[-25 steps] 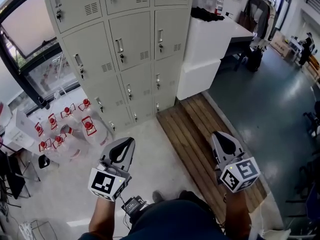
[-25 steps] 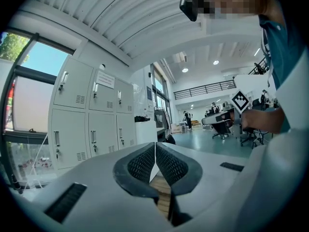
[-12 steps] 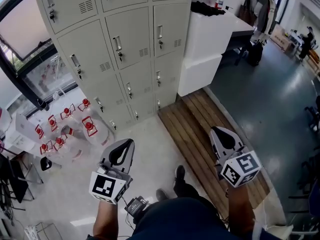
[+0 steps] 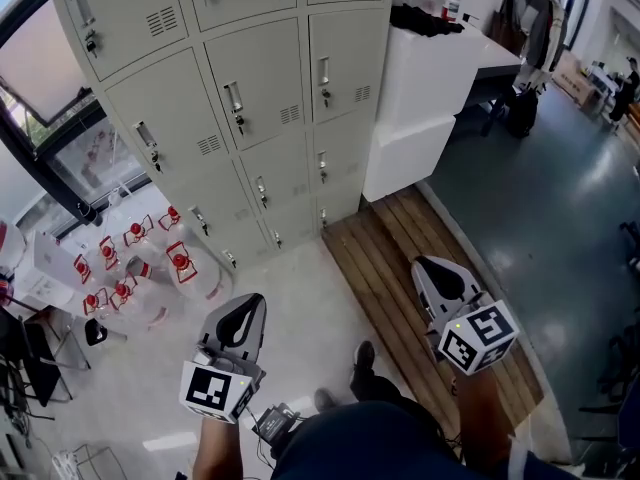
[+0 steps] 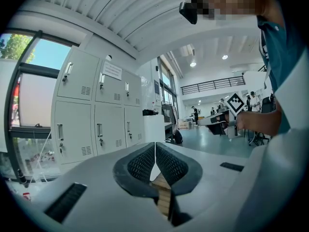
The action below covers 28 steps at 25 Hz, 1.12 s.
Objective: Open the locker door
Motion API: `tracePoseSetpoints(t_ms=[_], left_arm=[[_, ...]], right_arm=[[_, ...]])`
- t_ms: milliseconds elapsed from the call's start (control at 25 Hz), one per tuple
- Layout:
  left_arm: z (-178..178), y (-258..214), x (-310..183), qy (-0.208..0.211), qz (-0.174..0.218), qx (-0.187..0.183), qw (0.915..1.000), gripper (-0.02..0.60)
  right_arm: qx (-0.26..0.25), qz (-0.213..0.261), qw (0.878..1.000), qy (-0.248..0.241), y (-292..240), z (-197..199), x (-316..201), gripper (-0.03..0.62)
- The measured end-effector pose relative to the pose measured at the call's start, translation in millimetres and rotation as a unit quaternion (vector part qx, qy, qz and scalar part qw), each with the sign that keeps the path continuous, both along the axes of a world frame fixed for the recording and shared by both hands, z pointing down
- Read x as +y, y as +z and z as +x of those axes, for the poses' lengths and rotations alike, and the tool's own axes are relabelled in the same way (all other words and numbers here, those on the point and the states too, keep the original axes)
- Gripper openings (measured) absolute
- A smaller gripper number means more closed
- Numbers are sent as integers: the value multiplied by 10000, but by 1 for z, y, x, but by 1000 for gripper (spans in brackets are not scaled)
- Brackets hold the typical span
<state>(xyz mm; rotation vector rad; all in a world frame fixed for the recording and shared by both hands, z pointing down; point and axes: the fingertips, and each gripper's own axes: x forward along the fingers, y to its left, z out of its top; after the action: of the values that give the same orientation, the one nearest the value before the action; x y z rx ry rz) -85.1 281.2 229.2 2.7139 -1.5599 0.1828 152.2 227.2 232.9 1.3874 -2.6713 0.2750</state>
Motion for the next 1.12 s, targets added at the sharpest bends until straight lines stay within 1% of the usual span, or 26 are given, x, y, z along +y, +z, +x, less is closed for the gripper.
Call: tracePoseSetpoints(t_ms=[280, 480, 680, 840, 960, 1120], left_arm=[[18, 7, -58, -211, -144, 14, 9997, 18], [31, 7, -98, -402, -142, -45, 9991, 18], [38, 1, -132, -699, -114, -110, 9974, 18], [45, -2, -153, -942, -108, -218, 9953, 18], [46, -3, -164, -1142, -203, -350, 9926, 18], [46, -5, -181, -1112, -239, -399, 9927, 18]], right_arm=[[-8, -123, 9996, -241, 10, 9, -70, 37], [-56, -137, 9989, -448, 15, 17, -119, 37], [-112, -152, 9972, -717, 17, 22, -165, 37], [-178, -140, 9950, -977, 19, 23, -192, 37], [-214, -137, 9937, -1092, 21, 24, -207, 37], [-223, -245, 9929, -1140, 25, 21, -220, 37]])
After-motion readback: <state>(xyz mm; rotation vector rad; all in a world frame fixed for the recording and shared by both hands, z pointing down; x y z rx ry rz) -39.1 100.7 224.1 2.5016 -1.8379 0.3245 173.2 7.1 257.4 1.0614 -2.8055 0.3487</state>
